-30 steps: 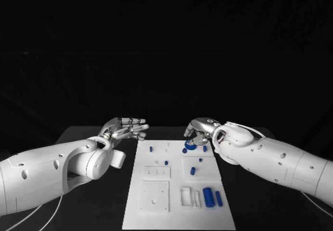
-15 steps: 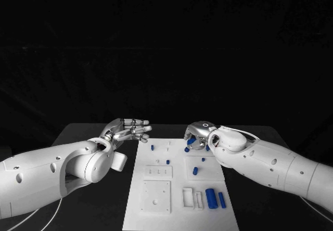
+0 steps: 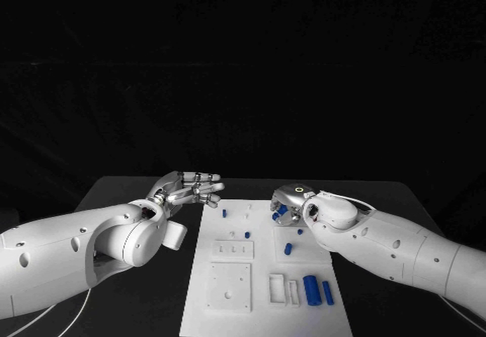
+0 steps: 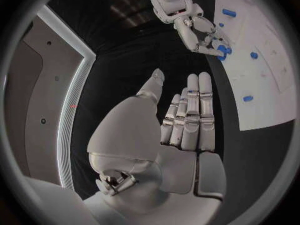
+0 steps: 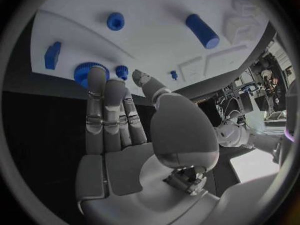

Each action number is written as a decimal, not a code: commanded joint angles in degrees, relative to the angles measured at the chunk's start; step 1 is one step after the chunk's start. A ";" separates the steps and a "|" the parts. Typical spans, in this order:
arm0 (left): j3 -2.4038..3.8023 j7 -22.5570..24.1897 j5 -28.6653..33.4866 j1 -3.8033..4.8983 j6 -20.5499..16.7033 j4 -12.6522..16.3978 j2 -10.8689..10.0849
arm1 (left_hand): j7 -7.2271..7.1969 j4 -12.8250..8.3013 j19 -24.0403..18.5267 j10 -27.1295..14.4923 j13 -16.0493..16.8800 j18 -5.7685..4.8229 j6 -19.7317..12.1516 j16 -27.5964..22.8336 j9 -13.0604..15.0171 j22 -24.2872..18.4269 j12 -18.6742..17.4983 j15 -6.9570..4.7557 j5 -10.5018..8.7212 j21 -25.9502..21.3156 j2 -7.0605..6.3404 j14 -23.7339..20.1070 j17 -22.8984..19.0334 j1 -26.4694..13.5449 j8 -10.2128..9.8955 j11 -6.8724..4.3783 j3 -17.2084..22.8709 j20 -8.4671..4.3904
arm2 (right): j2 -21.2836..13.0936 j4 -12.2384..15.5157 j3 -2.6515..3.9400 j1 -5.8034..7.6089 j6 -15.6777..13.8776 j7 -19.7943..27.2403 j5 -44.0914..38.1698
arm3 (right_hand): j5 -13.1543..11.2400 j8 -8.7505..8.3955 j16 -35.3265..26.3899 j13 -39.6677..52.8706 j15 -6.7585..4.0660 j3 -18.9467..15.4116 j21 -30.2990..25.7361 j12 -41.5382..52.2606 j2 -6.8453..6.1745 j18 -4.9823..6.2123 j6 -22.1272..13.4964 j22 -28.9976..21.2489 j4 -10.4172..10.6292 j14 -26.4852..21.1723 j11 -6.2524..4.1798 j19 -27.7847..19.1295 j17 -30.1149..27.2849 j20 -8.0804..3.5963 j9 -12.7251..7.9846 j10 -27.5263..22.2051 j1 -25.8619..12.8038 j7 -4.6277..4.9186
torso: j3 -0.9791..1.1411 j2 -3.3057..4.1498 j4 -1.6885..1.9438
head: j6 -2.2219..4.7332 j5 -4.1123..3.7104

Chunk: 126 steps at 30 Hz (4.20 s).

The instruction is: Assemble the parts on the task board

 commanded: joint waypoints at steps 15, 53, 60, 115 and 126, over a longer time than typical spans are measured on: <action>0.06 0.04 -0.53 0.47 0.98 0.08 0.24 | 0.00 0.93 -0.37 -0.09 0.08 -0.24 -0.57 -0.28 0.02 -0.10 0.19 0.15 0.23 0.02 -0.33 -0.44 0.10 -0.20 0.00 0.21 0.42 0.18 | 0.32 -0.15 -0.01 -0.56 -0.60 -1.45 -4.91 | -1.78 0.21 0.65 0.07 -0.22 6.87 -1.84 0.24 -1.35 0.40 1.13 4.97 -0.22 -0.48 -0.12 1.07 0.03 -0.04 0.07 0.94 -0.59 0.02 | -0.20 1.66 0.11 | 0.72 -0.73; 0.05 -0.47 -0.52 0.47 1.35 -0.89 0.55 | -0.02 1.04 -0.25 -0.25 0.07 -0.24 -0.49 -0.18 0.03 -0.08 0.19 0.07 0.22 0.14 -0.10 -0.25 0.19 -0.02 0.03 0.21 0.41 0.10 | 1.26 2.14 0.83 -0.56 -11.12 -4.40 -6.16 | -11.35 0.28 0.53 0.28 -2.64 16.97 8.44 0.31 -0.22 -2.70 9.10 21.04 1.45 -0.55 -3.23 1.63 0.56 -2.53 0.25 12.46 1.67 -1.48 | -0.22 3.27 0.49 | 2.07 -0.45; 0.05 -0.59 -0.52 0.47 1.38 -1.01 0.81 | 0.00 0.95 -0.31 -0.26 0.08 -0.26 -0.51 -0.20 0.02 -0.05 0.20 0.07 0.22 0.18 -0.03 -0.28 0.20 0.09 0.02 0.20 0.35 0.09 | 3.29 1.37 1.34 -0.43 -11.70 -4.98 -5.82 | -11.35 0.27 0.28 0.28 -2.67 16.84 6.78 0.31 -0.20 -2.79 9.22 23.01 1.47 -0.54 -3.26 2.28 0.68 -2.59 0.25 12.47 1.75 -1.51 | -0.33 3.39 0.63 | 2.39 -0.31; 0.06 -0.81 -0.79 1.05 1.31 -1.21 2.10 | -0.01 0.94 -0.48 -0.66 0.07 -0.25 -0.78 -0.22 0.01 0.08 0.19 0.10 0.22 0.38 -0.10 -0.30 0.20 0.22 0.01 0.28 0.30 0.11 | 10.12 -6.20 1.96 0.43 -11.82 -4.43 -4.47 | -10.99 0.28 0.05 0.26 -2.69 16.74 1.23 0.30 -0.07 -2.81 9.13 27.90 1.34 -0.50 -3.21 4.26 0.73 -2.60 0.25 12.30 1.74 -1.49 | -0.73 4.55 1.04 | 2.51 0.02; 0.06 -0.85 -0.79 1.05 1.38 -1.37 2.32 | -0.01 0.94 -0.48 -0.66 0.07 -0.25 -0.78 -0.22 0.01 0.08 0.19 0.10 0.22 0.38 -0.10 -0.30 0.20 0.22 0.01 0.28 0.30 0.11 | 10.94 -7.02 1.95 0.43 -11.49 -4.15 -4.47 | -10.93 0.26 0.01 0.26 -2.66 16.65 0.85 0.30 0.01 -2.82 9.04 27.93 1.28 -0.51 -3.18 4.29 0.72 -2.58 0.24 12.22 1.66 -1.46 | -0.78 4.66 1.01 | 2.43 0.19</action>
